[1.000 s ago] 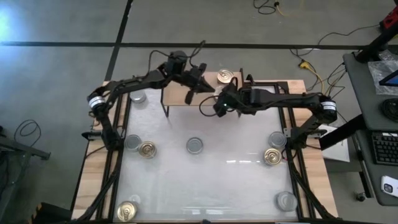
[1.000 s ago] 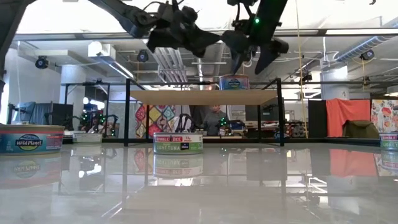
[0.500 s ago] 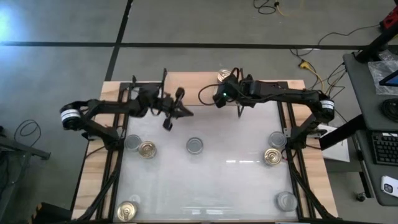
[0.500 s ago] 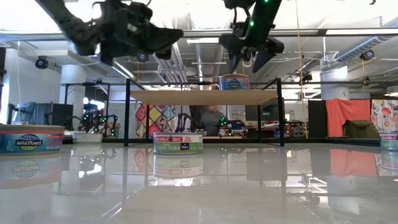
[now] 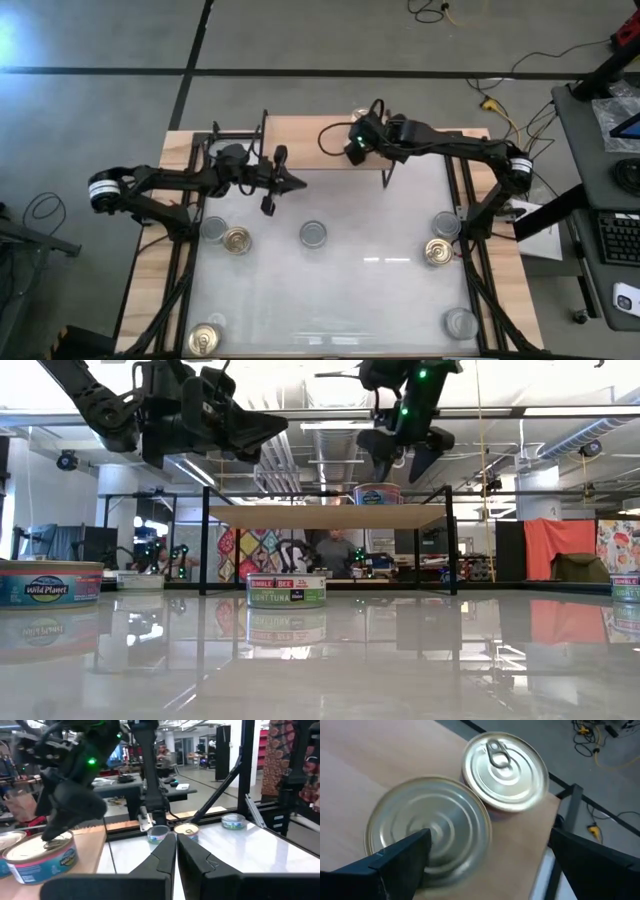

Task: Stack canned seafood by type on shelf
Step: Put the blue tuna can on the shelf

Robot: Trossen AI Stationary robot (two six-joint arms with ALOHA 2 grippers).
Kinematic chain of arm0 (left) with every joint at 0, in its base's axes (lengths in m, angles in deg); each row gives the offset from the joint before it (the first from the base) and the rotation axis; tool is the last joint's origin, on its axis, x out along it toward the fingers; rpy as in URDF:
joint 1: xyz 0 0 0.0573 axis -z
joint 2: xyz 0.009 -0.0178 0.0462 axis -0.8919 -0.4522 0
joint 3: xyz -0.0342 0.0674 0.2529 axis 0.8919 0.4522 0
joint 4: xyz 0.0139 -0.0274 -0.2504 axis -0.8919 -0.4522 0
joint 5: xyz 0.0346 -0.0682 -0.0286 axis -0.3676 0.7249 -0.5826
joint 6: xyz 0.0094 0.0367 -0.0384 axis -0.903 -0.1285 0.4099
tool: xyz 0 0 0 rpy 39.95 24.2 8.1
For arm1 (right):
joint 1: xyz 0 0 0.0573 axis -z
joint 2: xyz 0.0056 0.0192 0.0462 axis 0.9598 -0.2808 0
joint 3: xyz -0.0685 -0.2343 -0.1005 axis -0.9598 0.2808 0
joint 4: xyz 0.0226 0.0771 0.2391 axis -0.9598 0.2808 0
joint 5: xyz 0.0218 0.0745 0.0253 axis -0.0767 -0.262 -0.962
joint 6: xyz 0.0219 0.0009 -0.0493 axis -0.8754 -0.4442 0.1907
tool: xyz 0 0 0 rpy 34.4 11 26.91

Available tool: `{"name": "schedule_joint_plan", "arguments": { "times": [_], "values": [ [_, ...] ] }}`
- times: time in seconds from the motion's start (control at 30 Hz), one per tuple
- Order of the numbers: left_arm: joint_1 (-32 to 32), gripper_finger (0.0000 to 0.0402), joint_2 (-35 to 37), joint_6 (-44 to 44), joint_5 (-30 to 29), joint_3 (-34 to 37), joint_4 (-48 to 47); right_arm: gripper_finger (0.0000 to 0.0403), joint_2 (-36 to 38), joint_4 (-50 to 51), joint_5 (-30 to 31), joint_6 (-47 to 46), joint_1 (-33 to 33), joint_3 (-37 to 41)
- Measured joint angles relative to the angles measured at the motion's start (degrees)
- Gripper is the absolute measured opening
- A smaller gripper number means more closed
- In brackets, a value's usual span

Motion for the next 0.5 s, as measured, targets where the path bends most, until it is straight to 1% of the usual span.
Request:
{"name": "schedule_joint_plan", "arguments": {
  "times": [0.2, 0.3, 0.5],
  "values": [
    [-0.2, 0.0000, 0.1, 0.1, 0.0, 0.1, -2.3, 0.0398, 0.4, 6.4, -0.2, -1.4, -0.1, -0.1],
    [-0.2, 0.0000, 0.2, 0.3, 0.0, 0.1, -3.0, 0.0398, 0.6, 8.3, -1.7, -2.8, -0.1, -0.2],
    [-0.2, 0.0000, 1.2, -0.5, 0.0, 0.1, -9.8, 0.0398, 2.9, 10.6, -2.8, -4.5, -0.1, 0.0]
  ]
}}
